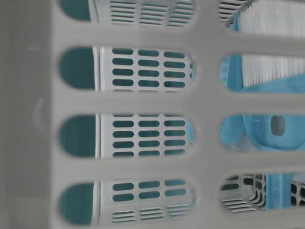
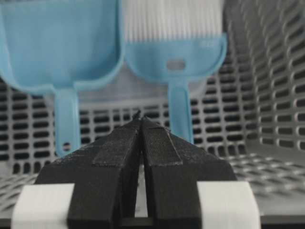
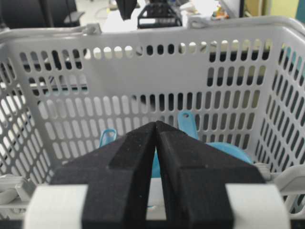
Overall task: Pick up the hand brush from the shopping basket with the left arm.
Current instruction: 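Move the left gripper into the basket above the blue-handled hand brush, then lower the left gripper and close it on the brush's blue handle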
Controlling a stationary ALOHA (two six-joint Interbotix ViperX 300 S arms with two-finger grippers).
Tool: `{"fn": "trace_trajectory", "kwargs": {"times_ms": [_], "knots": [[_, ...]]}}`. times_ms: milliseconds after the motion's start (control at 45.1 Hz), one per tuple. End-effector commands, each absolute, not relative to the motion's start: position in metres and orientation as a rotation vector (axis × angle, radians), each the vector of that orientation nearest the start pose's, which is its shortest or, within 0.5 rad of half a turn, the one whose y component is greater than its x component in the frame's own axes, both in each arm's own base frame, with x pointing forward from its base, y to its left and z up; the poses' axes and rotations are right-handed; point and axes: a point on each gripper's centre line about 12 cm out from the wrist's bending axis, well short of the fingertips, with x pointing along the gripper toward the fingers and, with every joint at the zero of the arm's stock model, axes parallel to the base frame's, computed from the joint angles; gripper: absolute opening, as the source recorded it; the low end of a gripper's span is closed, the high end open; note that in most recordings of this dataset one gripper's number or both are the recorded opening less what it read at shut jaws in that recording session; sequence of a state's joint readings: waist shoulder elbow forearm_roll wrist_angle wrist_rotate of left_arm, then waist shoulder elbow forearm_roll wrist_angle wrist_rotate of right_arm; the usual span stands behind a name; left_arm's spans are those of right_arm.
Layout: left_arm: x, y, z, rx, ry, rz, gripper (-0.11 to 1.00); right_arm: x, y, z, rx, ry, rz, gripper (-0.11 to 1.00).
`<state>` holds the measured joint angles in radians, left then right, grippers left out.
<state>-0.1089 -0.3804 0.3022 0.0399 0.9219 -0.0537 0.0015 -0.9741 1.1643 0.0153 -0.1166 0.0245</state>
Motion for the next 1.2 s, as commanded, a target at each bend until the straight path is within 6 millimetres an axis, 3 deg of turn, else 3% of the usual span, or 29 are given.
{"fn": "trace_trajectory", "kwargs": {"times_ms": [0, 67, 266, 310, 377, 554, 665, 865, 1175], "knots": [[0.33, -0.033, 0.37, 0.039, 0.859, -0.059, 0.0, 0.2, 0.0, 0.289, 0.044, 0.052, 0.0, 0.05], [0.335, -0.034, 0.365, 0.042, 0.882, -0.063, 0.0, 0.2, 0.0, 0.29, 0.044, 0.051, 0.0, 0.13], [0.343, -0.041, 0.356, 0.044, 0.909, -0.071, 0.01, 0.199, 0.001, 0.291, 0.044, 0.043, 0.001, 0.53], [0.346, -0.042, 0.354, 0.04, 0.917, -0.073, 0.05, 0.199, 0.0, 0.291, 0.044, 0.046, 0.0, 0.62], [0.35, -0.045, 0.347, 0.035, 0.942, -0.071, 0.21, 0.199, 0.0, 0.291, 0.044, 0.046, 0.0, 0.68], [0.364, -0.059, 0.322, -0.014, 1.026, -0.057, 0.72, 0.199, 0.001, 0.291, 0.043, 0.046, 0.002, 0.7], [0.371, -0.067, 0.303, -0.036, 1.079, -0.044, 0.9, 0.199, 0.0, 0.291, 0.043, 0.045, 0.0, 0.7], [0.383, -0.08, 0.269, -0.051, 1.163, -0.032, 0.9, 0.199, 0.0, 0.29, 0.041, 0.048, 0.0, 0.7], [0.393, -0.083, 0.218, -0.034, 1.284, -0.008, 0.9, 0.199, 0.001, 0.29, 0.041, 0.046, 0.002, 0.7]]}}
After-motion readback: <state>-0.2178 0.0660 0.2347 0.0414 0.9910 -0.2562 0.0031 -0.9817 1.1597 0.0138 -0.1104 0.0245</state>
